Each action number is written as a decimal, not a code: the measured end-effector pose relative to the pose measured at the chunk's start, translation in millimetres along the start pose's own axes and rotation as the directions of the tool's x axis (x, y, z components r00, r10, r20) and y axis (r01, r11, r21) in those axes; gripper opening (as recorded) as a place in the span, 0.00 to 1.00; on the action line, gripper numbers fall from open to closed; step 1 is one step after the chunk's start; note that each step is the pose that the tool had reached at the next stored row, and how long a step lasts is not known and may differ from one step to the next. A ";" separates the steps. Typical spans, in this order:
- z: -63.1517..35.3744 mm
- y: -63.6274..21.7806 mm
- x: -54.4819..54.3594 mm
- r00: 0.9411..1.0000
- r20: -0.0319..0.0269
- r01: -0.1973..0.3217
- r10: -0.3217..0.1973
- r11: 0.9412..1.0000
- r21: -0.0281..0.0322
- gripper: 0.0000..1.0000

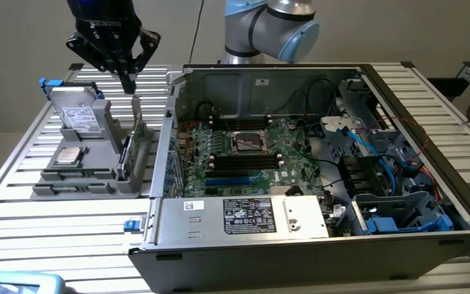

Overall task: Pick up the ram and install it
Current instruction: 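Reach for the ram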

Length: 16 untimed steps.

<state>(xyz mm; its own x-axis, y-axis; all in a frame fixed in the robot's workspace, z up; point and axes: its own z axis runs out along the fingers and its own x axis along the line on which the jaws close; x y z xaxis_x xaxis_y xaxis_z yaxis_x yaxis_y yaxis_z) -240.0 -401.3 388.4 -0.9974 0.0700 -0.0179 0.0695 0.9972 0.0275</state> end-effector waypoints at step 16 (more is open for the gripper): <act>17.5 -8.6 72.9 1.000 0.000 0.000 0.000 1.000 0.006 0.11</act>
<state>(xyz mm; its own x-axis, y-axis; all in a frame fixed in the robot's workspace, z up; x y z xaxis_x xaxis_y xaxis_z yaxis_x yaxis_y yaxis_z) -312.9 -404.4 369.4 -0.9974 0.0699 -0.0180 0.0695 0.9974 0.0211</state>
